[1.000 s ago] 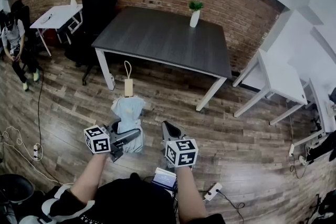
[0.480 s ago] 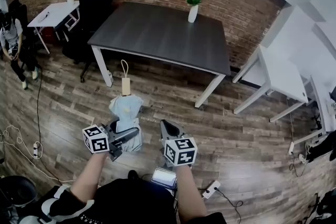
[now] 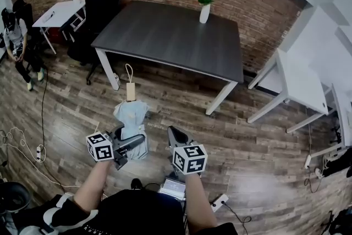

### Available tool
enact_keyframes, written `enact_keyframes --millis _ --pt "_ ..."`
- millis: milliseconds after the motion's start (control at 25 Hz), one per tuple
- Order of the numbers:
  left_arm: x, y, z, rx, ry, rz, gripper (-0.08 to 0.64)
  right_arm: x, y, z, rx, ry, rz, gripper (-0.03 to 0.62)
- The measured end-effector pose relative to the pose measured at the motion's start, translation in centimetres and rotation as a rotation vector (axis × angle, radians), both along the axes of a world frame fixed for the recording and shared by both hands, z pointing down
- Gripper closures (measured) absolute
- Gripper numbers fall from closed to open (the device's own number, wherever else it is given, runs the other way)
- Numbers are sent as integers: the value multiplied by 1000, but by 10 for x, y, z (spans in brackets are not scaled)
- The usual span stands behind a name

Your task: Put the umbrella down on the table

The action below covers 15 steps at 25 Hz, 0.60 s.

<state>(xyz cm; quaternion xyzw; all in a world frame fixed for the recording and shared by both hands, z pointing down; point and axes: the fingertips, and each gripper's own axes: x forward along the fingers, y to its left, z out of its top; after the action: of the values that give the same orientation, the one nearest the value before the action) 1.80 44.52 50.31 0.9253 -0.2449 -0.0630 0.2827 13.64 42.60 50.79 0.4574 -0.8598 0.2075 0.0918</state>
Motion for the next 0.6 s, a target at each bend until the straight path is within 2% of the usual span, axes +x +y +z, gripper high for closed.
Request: enact_keyframes --millis 600 --pt "67 -46 0 -15 41 -162 225 76 -55 10 -10 -30 -134 584"
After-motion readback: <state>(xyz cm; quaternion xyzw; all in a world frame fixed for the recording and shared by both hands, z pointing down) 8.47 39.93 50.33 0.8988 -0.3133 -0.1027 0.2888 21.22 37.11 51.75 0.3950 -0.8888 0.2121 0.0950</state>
